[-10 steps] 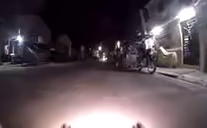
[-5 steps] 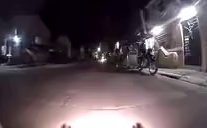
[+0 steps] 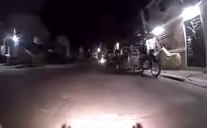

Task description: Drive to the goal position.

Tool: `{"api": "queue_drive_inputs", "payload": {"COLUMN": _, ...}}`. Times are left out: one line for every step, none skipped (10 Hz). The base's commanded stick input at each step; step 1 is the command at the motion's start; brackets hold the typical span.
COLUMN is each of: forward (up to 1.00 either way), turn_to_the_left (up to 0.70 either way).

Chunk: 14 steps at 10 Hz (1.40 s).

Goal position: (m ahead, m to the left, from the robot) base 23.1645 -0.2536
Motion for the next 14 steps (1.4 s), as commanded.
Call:
{"api": "queue_drive_inputs", "payload": {"forward": 0.53, "turn_to_the_left": 0.0}}
{"api": "queue_drive_inputs", "payload": {"forward": 0.53, "turn_to_the_left": 0.0}}
{"api": "queue_drive_inputs", "payload": {"forward": 0.53, "turn_to_the_left": 0.0}}
{"api": "queue_drive_inputs", "payload": {"forward": 0.53, "turn_to_the_left": 0.0}}
{"api": "queue_drive_inputs", "payload": {"forward": 0.53, "turn_to_the_left": 0.0}}
{"api": "queue_drive_inputs", "payload": {"forward": 0.53, "turn_to_the_left": 0.0}}
{"api": "queue_drive_inputs", "payload": {"forward": 0.53, "turn_to_the_left": 0.0}}
{"api": "queue_drive_inputs", "payload": {"forward": 0.53, "turn_to_the_left": 0.0}}
{"api": "queue_drive_inputs", "payload": {"forward": 0.53, "turn_to_the_left": 0.0}}
{"api": "queue_drive_inputs", "payload": {"forward": 0.53, "turn_to_the_left": 0.0}}
{"api": "queue_drive_inputs", "payload": {"forward": 0.54, "turn_to_the_left": 0.0}}
{"api": "queue_drive_inputs", "payload": {"forward": 0.54, "turn_to_the_left": 0.0}}
{"api": "queue_drive_inputs", "payload": {"forward": 0.54, "turn_to_the_left": 0.0}}
{"api": "queue_drive_inputs", "payload": {"forward": 0.54, "turn_to_the_left": 0.0}}
